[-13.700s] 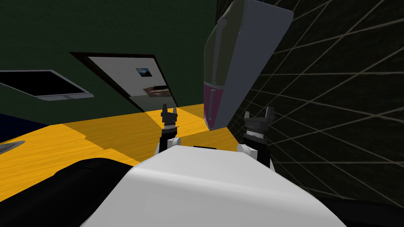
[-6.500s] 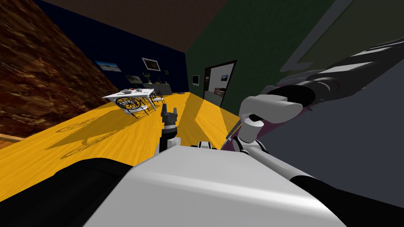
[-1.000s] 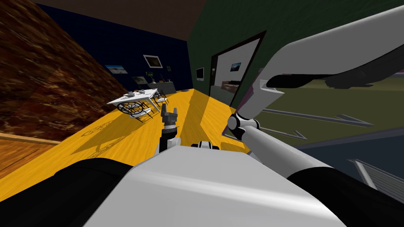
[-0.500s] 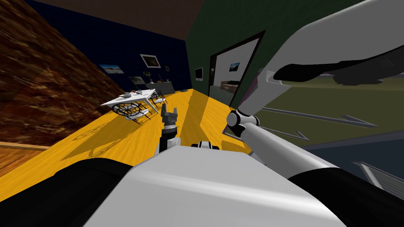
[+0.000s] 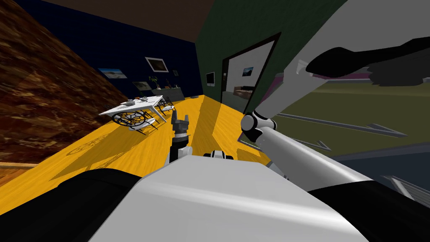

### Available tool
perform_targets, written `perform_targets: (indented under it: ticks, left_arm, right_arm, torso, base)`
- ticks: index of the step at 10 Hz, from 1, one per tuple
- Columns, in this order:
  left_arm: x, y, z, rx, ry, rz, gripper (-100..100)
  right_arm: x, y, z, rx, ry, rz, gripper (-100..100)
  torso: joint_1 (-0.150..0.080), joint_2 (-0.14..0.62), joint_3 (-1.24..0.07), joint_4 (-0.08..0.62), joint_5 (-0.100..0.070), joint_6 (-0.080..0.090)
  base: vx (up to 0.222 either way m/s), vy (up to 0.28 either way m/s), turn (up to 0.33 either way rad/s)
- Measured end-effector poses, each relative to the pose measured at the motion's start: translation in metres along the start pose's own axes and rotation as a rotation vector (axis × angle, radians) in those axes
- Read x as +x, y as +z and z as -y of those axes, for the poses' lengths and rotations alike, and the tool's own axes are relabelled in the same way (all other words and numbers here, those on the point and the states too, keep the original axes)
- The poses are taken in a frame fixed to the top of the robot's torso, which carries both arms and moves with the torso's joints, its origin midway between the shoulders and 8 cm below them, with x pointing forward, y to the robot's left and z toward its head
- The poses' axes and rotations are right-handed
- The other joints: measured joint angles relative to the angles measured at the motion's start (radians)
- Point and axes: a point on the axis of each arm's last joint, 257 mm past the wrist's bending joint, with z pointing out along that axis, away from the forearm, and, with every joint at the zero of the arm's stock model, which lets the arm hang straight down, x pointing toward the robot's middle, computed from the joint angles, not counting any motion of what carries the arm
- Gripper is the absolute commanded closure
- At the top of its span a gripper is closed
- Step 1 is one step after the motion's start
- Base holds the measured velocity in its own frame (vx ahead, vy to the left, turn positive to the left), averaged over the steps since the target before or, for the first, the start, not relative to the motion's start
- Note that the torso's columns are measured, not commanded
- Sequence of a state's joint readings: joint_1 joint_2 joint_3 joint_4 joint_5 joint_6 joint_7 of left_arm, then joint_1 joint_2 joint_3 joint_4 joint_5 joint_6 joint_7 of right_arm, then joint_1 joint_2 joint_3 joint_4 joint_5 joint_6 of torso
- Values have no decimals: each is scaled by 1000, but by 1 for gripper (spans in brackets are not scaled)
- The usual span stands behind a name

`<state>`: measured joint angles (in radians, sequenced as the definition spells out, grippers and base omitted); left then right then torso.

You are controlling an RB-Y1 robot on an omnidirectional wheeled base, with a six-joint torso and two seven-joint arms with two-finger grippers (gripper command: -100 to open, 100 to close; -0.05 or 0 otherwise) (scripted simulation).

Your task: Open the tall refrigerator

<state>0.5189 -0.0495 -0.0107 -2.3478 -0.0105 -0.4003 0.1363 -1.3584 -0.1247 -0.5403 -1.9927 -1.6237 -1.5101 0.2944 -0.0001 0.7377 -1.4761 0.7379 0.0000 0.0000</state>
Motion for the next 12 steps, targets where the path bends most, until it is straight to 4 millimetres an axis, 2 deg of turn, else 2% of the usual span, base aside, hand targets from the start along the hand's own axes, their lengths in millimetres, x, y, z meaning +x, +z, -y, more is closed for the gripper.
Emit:
perform_targets:
  ticks: [7,12]
  left_arm:
    - [0,0,0,0,0,0,0]
    - [0,0,0,0,0,0,0]
  right_arm:
    - [2,1,3,-110,-14,86,-100]
    - [-15,-10,-22,-250,-34,189,-100]
  torso:
    - [0,1,1,0,0,0]
    - [-1,1,1,0,0,0]
  base:
    - [89,33,-45]
    - [44,16,-19]
